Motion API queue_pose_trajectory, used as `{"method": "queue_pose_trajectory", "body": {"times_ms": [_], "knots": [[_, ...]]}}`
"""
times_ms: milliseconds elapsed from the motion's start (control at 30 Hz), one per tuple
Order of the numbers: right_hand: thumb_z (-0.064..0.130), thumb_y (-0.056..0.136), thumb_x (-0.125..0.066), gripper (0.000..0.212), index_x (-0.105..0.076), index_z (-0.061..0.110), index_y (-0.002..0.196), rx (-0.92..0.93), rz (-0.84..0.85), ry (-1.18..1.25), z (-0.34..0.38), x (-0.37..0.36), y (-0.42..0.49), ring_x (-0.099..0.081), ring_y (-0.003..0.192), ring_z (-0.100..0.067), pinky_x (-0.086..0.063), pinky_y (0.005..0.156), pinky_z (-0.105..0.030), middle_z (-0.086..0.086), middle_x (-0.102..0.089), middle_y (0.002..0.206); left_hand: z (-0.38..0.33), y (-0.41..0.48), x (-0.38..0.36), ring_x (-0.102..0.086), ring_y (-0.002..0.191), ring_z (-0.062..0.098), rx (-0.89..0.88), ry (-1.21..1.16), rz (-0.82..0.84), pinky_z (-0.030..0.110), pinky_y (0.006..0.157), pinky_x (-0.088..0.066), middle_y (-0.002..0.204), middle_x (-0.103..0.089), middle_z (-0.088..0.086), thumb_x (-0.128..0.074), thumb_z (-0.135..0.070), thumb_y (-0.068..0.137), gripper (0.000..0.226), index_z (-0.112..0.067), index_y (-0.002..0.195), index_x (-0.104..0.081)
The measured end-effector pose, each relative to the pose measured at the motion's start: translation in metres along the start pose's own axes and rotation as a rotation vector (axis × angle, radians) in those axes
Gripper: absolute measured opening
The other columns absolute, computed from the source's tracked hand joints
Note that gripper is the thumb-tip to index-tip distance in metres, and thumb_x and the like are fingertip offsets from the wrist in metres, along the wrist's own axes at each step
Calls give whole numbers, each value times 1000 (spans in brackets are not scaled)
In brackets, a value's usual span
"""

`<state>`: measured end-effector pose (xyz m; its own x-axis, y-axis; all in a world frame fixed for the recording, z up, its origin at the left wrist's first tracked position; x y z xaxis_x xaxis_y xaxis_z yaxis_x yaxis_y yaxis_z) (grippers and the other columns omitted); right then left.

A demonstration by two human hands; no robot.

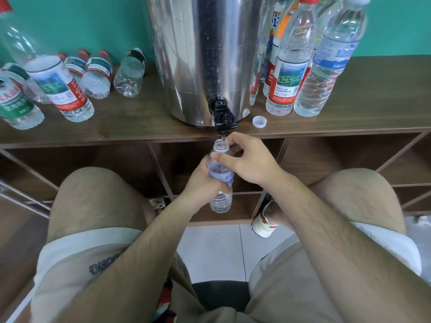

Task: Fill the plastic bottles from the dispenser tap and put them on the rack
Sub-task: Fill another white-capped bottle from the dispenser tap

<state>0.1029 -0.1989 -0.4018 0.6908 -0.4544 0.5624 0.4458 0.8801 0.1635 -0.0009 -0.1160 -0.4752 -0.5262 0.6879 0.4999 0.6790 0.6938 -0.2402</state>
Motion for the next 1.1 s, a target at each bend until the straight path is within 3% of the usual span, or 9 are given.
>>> {"method": "queue_pose_trajectory", "body": {"times_ms": [467,633,1100], "knots": [[41,89,-80,23,-71,22,98,-9,10,14,0,2,-2,-69,91,-11,-59,86,-46,9,-74,95,-3,-6,2,-60,118,16,2,0,13,32,93,-50,117,-60,-13,-94,-12,70,87,-30,141,-48],[41,89,-80,23,-71,22,98,6,11,13,-1,2,0,-69,91,-12,-59,85,-47,9,-74,95,-8,-15,5,-58,128,23,8,-50,30,49,109,-50,135,-62,0,-92,-3,70,91,-25,145,-46],[38,86,-83,22,-72,21,93,62,-2,33,-1,5,0,-70,88,-15,-58,83,-49,6,-74,90,-18,-18,5,-59,129,24,-12,-34,63,52,111,-49,136,-62,3,-90,0,71,89,-19,145,-46]]}}
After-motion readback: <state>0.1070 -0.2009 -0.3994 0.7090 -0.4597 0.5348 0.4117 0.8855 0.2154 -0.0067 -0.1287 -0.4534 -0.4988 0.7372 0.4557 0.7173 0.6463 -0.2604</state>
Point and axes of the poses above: each hand's wrist, its own y-axis towards the middle knuckle, its own x-axis out of the back of the hand, z = x × y, the point moved 5 cm from there along y, towards the middle knuckle
